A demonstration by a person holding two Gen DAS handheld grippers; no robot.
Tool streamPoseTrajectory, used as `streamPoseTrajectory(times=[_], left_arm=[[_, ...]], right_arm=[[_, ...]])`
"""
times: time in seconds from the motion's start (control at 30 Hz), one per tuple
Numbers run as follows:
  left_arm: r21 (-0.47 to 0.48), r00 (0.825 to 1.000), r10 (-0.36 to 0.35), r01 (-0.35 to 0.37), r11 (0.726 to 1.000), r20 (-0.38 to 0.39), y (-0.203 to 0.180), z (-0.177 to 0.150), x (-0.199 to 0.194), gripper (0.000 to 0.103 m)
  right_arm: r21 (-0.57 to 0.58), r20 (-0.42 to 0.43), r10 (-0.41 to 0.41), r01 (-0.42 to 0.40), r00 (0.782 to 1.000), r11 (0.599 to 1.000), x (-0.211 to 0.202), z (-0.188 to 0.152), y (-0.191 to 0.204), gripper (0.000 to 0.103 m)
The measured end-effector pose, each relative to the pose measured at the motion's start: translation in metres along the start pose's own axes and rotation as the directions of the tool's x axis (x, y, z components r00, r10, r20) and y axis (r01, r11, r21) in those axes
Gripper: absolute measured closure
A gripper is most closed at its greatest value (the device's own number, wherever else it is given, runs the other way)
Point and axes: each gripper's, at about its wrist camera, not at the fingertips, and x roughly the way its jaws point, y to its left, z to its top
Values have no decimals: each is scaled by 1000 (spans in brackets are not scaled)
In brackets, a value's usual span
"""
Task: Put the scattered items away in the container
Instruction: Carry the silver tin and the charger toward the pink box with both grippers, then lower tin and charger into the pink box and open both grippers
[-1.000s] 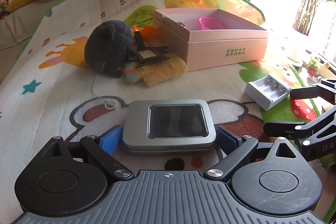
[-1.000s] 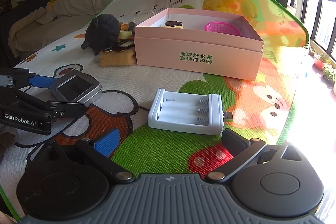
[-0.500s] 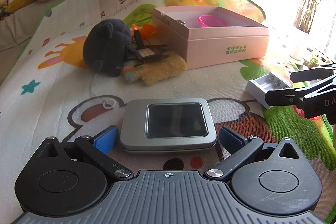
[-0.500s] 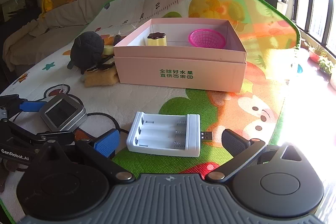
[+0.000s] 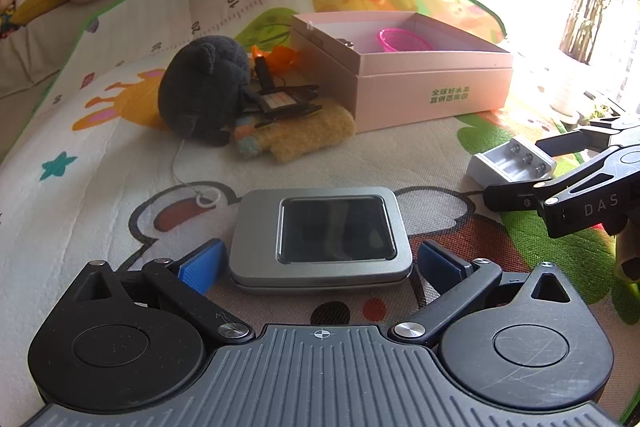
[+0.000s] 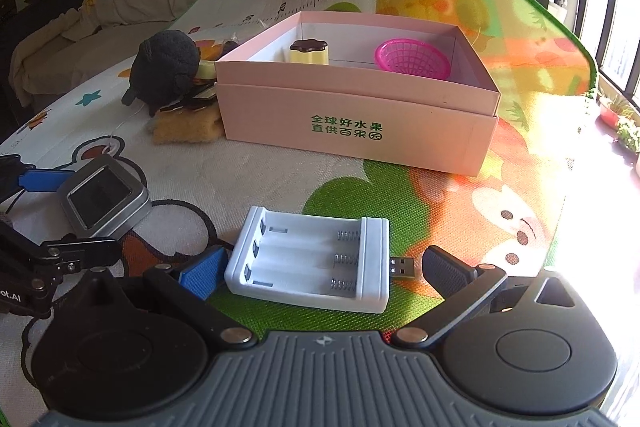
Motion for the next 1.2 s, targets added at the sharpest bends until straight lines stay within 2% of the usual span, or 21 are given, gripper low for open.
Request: streamPoseTrajectory(times=[0.13, 0.23, 0.43, 0.57, 0.63, 0.8, 0.97, 1.1, 1.2], left_arm=[[4, 1000, 4, -4, 1000, -1, 0, 0, 0, 0], [14, 1000, 8, -8, 1000, -7, -2, 3, 2, 0], [-10, 999, 28, -28, 1000, -22, -1, 13, 12, 0], [29, 1000, 17, -17, 999, -15, -8, 12, 10, 0], [38, 1000, 8, -7, 999, -11, -9, 11, 7, 8], [81, 999, -33, 34, 996, -16, -19, 9, -2, 8], [144, 996, -88, 82, 986, 34, -34, 23, -17, 8], [198, 989, -118, 99, 975, 86, -46, 46, -21, 8], [231, 980, -139, 104, 967, 141, -52, 67, -24, 8]], right_arm=[[2, 10, 3, -3, 1000, 1000, -2, -1, 1, 1], [3, 17, 2, -2, 1000, 1000, -6, -2, 2, 9], [5, 13, 13, -13, 1000, 1000, -19, -8, 6, 9], [-3, 29, 13, -13, 1000, 1000, -32, -11, 7, 9], [-9, 35, 15, -14, 999, 1000, -38, -12, 8, 9], [-18, 52, 22, -21, 998, 1000, -53, -13, 7, 10], [17, 62, 48, -49, 997, 999, -66, -11, -3, 10], [96, 66, 89, -95, 994, 991, -73, -6, -17, 11], [138, 93, 81, -94, 992, 986, -77, 1, -28, 11]])
